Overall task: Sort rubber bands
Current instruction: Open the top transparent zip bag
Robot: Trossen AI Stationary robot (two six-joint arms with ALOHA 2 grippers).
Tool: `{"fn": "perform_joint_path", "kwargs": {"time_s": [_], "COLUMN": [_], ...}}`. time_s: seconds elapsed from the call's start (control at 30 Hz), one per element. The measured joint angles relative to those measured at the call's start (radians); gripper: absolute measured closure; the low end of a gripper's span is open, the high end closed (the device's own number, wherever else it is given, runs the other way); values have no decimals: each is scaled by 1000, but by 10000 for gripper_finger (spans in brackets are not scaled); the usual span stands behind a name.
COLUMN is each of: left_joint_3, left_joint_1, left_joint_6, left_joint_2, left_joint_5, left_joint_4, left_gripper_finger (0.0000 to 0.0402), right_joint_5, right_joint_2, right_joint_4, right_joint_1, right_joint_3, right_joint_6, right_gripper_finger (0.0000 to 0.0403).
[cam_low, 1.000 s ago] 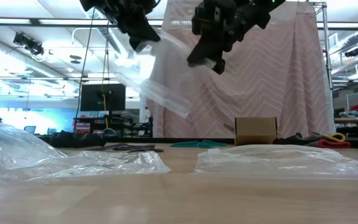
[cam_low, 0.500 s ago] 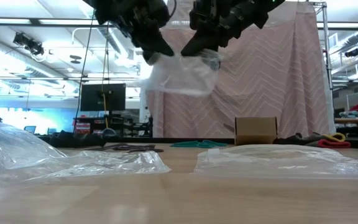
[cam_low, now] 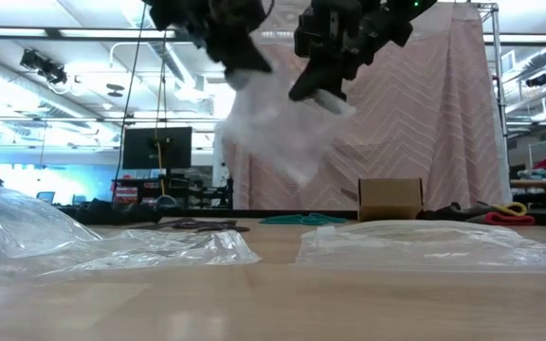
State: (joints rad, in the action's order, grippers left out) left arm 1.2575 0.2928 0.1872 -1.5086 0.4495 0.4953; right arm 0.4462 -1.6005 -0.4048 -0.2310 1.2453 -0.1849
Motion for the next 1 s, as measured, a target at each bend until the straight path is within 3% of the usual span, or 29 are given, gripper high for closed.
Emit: {"fn": "perform_joint_path", "kwargs": {"time_s": [0.2, 0.43, 0.53, 0.7, 0.8, 1.0], "left_joint_3": [1, 1, 1, 1, 1, 1], "left_joint_1": [0, 1, 2, 2, 2, 2], "left_joint_6": [69, 95, 108, 117, 117, 120], "left_joint_2": [0, 0, 0, 0, 2, 5], "left_joint_5": [-48, -89, -121, -142, -118, -141], "left_joint_4": [125, 145, 155, 153, 152, 159], "left_gripper_finger": [401, 401, 401, 401, 401, 401], "right_joint_5": [74, 98, 77, 42, 11, -76], "right_joint_2": [0, 0, 0, 0, 0, 0], "right_joint_4": [29, 132, 170, 162, 142, 136], "right_joint_1": [-20, -53, -56, -33, -1, 58], "right_joint_3": [0, 0, 0, 0, 0, 0], "right_joint_6": [-28, -176, -226, -149, -33, 167], "right_gripper_finger": [324, 232, 254, 385, 371, 288]}}
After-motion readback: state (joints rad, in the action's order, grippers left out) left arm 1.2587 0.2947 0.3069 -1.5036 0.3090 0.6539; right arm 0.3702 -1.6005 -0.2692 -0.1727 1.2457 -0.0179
